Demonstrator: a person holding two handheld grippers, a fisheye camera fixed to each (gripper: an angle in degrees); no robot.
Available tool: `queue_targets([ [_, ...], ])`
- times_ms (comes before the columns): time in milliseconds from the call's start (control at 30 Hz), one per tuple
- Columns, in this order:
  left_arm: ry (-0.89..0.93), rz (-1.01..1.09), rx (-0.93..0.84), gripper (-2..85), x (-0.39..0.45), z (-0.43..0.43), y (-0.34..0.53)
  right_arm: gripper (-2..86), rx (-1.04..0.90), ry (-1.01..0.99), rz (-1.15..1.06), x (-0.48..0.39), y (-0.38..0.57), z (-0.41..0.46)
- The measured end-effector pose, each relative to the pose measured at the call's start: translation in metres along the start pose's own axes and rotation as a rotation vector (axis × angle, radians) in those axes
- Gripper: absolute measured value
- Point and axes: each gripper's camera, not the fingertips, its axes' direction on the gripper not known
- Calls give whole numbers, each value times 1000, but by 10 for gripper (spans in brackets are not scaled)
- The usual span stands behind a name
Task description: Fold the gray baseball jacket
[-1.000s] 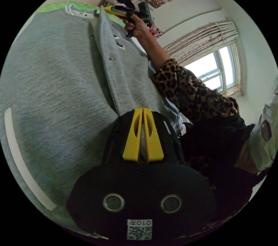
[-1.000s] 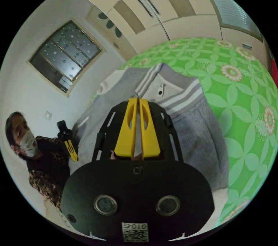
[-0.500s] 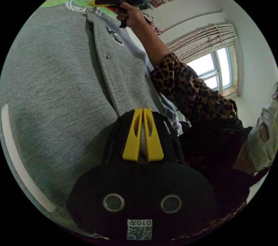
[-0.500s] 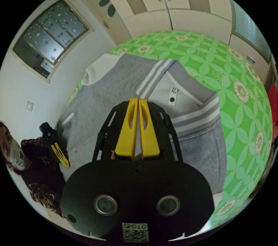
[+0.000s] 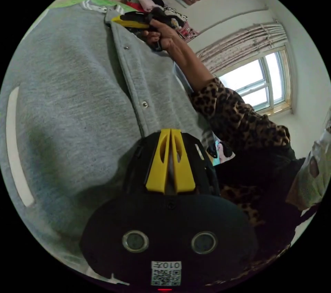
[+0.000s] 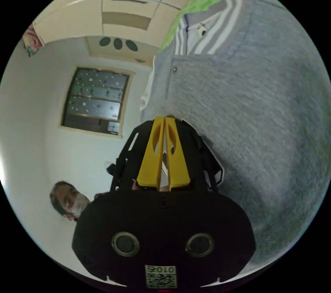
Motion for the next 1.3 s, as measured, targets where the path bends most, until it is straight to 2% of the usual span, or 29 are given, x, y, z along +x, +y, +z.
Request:
queue_targets([
  [67,-31,51,47,-2,23,-11,13,24,86,126,-47,-25,22,-13],
  [167,-51,123,122,-2,49,-37,50,31,116,50,-242,-79,77,-27],
  [267,-192,14,194,-2,31,-62,89,53,138,201,-331,-125,170,-35],
  [367,-107,-30,268,-2,13,-80,110,96,166,385,-305,-149,280,-39],
  [533,-94,19,267,-1,19,-87,117,121,241,449,-289,-173,451,-27],
  [667,-106,43,346,1,31,-115,162,125,359,530,-151,-181,550,-7],
  [800,-90,-109,580,17,18,-157,237,129,445,461,-50,-170,594,-6],
  [967,-29,-325,711,57,-9,-168,307,143,484,256,-12,-154,613,-11],
  [1100,-70,-417,840,89,-7,-179,354,151,427,286,31,-156,609,-1],
  [1167,-112,-410,824,97,0,-181,353,155,381,319,48,-160,606,5],
  [1300,-248,-264,697,106,40,-164,322,156,353,274,36,-163,602,13],
])
